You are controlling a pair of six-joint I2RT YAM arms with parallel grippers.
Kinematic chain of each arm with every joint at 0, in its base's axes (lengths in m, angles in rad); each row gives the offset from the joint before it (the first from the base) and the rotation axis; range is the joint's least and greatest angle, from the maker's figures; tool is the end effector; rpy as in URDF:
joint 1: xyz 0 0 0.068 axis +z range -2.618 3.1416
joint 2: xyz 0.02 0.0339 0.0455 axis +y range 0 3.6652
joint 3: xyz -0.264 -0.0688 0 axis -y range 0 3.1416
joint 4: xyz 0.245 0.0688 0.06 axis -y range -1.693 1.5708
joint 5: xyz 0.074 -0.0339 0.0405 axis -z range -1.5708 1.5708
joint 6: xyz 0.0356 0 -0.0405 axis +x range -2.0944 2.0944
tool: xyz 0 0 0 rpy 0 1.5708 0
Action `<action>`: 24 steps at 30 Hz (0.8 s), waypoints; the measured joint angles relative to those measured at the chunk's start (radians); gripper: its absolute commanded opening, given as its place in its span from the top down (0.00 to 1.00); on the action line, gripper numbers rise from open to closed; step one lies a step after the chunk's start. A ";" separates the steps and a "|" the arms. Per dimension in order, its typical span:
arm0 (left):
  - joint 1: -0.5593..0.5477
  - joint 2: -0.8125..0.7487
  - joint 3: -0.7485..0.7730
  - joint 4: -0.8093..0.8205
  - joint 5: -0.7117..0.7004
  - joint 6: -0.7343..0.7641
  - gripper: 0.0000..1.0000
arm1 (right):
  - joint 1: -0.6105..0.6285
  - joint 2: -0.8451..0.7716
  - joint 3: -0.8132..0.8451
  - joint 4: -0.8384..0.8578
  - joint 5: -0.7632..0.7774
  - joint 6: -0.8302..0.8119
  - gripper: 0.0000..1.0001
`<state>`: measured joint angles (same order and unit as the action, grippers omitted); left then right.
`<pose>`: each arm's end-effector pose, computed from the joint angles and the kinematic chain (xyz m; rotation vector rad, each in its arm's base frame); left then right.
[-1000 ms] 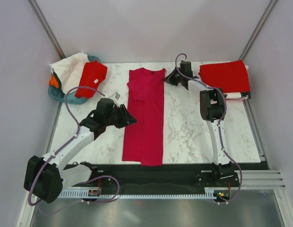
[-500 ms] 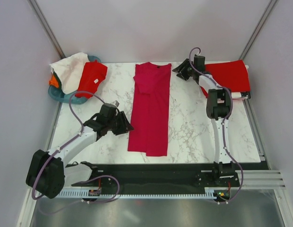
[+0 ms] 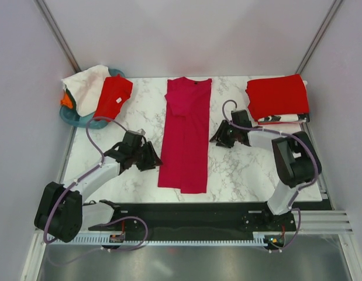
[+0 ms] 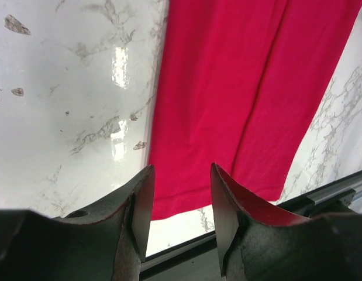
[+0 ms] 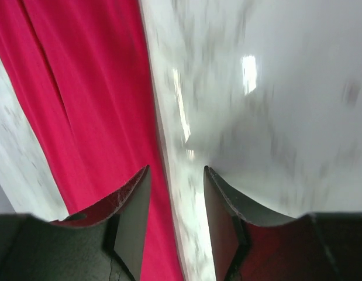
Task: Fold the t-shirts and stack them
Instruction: Fold the tshirt
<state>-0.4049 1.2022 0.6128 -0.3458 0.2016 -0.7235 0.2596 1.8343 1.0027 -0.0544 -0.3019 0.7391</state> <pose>0.2054 -0.0958 0.1858 -0.3302 2.6062 -0.6862 0.3515 0.1043 0.1441 0.4750 2.5303 0.7821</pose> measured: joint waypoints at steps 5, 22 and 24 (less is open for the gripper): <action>0.005 -0.004 -0.020 0.002 0.026 0.008 0.50 | 0.139 -0.260 -0.286 0.007 0.067 0.020 0.51; 0.005 0.001 -0.110 0.014 0.093 0.008 0.53 | 0.591 -0.526 -0.537 0.002 0.211 0.308 0.69; 0.005 0.002 -0.121 0.019 0.097 0.008 0.54 | 0.607 -0.525 -0.539 -0.011 0.220 0.324 0.79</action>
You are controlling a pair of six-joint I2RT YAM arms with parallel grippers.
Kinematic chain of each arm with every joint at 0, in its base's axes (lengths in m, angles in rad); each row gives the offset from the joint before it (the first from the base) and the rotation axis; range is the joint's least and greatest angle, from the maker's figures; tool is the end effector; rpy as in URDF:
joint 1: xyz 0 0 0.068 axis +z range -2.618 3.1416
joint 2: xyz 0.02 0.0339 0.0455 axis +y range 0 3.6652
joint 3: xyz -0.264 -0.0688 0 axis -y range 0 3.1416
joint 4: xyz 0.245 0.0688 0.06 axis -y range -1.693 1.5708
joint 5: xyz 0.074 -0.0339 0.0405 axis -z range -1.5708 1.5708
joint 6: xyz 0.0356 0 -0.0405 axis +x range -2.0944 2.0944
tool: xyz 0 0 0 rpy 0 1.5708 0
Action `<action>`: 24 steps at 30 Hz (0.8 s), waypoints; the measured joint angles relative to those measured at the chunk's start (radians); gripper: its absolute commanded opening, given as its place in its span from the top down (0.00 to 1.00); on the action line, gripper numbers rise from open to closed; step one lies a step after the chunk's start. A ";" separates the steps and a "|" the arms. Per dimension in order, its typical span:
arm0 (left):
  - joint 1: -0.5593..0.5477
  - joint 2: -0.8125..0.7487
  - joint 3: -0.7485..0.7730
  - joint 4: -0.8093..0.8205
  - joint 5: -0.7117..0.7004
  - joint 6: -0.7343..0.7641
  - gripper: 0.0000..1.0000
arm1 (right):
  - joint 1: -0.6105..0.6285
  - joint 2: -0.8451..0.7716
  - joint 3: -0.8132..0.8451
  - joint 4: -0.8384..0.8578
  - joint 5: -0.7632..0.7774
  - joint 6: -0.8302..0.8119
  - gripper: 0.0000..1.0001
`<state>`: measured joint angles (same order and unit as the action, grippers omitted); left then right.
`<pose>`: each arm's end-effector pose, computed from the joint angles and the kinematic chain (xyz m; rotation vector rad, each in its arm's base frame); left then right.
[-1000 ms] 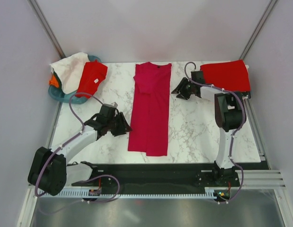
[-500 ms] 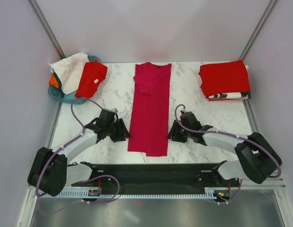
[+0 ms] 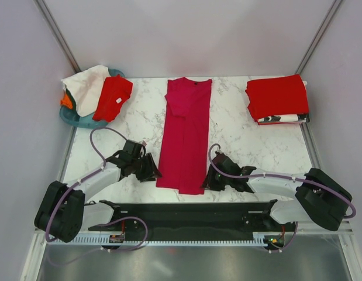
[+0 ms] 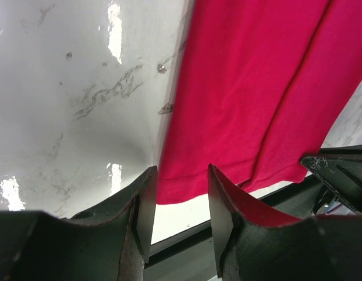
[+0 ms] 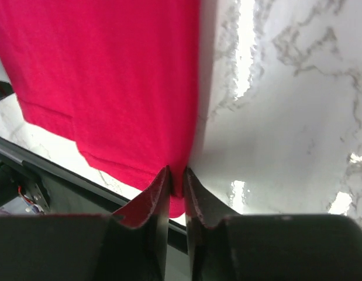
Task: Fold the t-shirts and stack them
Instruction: Fold the tshirt
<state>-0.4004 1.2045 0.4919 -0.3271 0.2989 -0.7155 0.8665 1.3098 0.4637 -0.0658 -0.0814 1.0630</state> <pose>0.1845 -0.0895 0.1521 -0.3203 2.7341 -0.7474 0.1443 0.1743 0.1383 0.2285 2.7031 0.8252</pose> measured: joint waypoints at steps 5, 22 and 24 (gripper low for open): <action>0.000 0.008 -0.025 0.002 0.018 0.000 0.55 | 0.008 0.000 -0.003 -0.024 0.018 0.031 0.98; 0.001 0.025 -0.047 0.031 0.065 -0.001 0.66 | 0.009 -0.016 0.006 -0.080 0.034 0.041 1.00; -0.002 0.026 -0.047 0.031 0.069 -0.001 0.67 | 0.009 -0.021 0.006 -0.090 0.035 0.040 1.00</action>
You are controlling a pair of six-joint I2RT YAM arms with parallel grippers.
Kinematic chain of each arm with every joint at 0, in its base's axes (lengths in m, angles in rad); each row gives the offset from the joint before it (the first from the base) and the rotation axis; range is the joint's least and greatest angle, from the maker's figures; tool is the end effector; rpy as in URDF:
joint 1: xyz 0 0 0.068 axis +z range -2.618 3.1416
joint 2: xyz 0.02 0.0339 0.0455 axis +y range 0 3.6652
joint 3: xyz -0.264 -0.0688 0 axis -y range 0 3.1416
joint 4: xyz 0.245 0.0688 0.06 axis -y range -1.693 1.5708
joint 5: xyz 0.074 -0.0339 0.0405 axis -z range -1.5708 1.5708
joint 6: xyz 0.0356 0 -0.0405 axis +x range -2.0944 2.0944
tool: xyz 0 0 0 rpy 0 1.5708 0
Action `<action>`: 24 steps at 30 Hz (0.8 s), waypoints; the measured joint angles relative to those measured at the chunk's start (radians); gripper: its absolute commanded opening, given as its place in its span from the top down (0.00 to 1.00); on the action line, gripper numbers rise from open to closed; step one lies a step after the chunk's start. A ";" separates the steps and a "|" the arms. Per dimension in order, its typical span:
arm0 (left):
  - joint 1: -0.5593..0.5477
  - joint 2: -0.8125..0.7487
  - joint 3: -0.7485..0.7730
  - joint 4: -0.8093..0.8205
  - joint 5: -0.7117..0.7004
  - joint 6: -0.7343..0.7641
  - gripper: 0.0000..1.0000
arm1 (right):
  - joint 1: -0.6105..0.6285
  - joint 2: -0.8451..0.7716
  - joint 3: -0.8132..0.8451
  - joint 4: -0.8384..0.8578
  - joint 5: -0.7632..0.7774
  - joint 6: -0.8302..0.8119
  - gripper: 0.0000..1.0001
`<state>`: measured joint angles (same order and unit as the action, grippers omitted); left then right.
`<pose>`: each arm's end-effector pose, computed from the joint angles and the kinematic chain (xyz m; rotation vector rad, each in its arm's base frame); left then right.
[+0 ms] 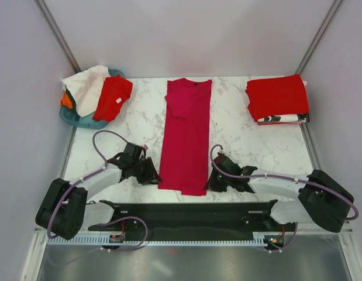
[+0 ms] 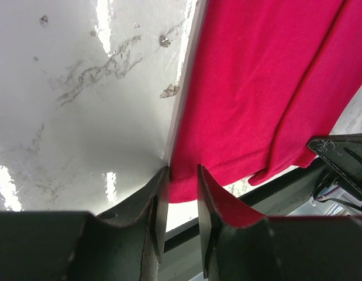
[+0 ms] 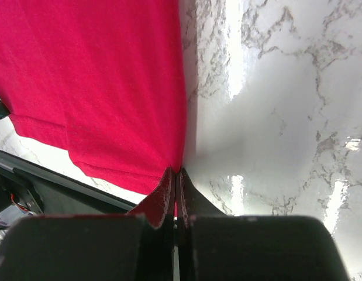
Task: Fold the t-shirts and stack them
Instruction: Fold the tshirt
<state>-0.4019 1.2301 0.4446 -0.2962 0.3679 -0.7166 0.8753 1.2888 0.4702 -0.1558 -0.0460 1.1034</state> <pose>0.1770 -0.0892 0.1368 -0.3112 2.7930 -0.8144 0.1393 0.1694 0.1385 0.2943 2.7406 0.7428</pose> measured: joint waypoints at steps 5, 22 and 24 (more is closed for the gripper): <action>-0.006 0.002 0.000 -0.003 0.001 0.000 0.67 | 0.000 -0.005 0.000 -0.012 0.002 0.000 1.00; -0.021 -0.068 0.027 -0.080 0.050 -0.054 0.98 | -0.043 -0.098 0.021 -0.155 0.032 -0.058 1.00; -0.021 -0.062 0.068 -0.094 0.068 -0.064 0.98 | -0.081 -0.131 0.046 -0.188 0.036 -0.084 1.00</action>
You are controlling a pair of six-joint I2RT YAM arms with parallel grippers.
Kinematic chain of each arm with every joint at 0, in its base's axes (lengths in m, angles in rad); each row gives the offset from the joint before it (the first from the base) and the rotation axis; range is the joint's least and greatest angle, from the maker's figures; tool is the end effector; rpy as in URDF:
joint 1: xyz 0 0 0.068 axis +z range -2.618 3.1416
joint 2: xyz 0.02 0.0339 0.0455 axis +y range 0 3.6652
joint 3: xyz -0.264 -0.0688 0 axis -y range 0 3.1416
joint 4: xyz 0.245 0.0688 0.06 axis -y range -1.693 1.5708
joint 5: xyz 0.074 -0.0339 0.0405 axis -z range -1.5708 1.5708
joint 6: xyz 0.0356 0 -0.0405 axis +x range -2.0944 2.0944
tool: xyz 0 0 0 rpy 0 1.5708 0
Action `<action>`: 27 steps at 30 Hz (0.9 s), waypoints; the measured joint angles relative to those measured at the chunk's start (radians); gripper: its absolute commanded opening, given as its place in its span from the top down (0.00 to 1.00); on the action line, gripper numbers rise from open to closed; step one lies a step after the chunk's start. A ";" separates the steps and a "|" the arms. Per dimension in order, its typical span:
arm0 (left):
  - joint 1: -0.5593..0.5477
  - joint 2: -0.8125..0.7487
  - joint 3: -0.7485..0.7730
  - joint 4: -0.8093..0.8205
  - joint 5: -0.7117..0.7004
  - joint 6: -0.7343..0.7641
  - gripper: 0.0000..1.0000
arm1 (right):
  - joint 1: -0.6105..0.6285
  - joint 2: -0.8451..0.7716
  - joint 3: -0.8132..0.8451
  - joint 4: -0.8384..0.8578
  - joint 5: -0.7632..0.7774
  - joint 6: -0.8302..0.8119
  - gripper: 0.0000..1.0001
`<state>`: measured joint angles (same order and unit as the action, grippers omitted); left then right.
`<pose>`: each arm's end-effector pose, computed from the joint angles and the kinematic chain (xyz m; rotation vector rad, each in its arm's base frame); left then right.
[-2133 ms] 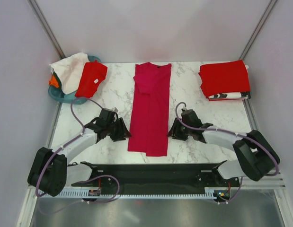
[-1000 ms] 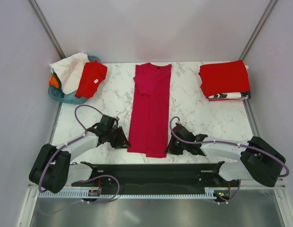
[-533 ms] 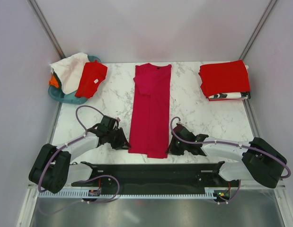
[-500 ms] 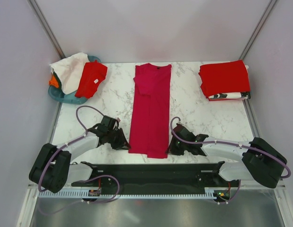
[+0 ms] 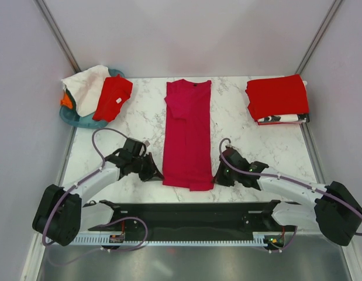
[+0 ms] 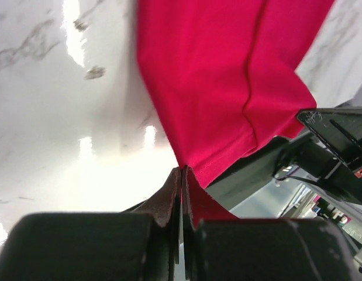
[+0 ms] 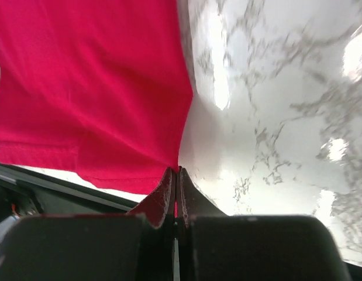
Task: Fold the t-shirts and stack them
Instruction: Fold the tshirt
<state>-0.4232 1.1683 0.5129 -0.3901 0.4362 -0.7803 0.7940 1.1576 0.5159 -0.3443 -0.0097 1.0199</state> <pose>0.1768 -0.0961 0.1627 -0.3334 2.7874 -0.9385 0.1446 0.1476 0.1653 0.3020 2.6979 0.6518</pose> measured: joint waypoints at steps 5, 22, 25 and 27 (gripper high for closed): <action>0.003 0.037 0.109 -0.004 0.021 -0.016 0.98 | -0.132 -0.014 0.093 -0.042 -0.003 -0.082 1.00; 0.146 0.422 0.505 0.132 -0.011 -0.087 0.98 | -0.347 0.525 0.638 -0.051 -0.042 -0.294 1.00; 0.164 0.497 0.555 0.164 -0.021 -0.106 0.98 | -0.370 0.604 0.717 -0.051 -0.051 -0.300 1.00; 0.175 0.554 0.592 0.179 -0.024 -0.119 0.98 | -0.385 0.655 0.769 -0.049 -0.063 -0.303 1.00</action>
<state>-0.2481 1.7218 1.1049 -0.2115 0.4118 -0.8989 0.4095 1.8130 1.2850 -0.3931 -0.0727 0.7174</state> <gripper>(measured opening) 0.029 0.010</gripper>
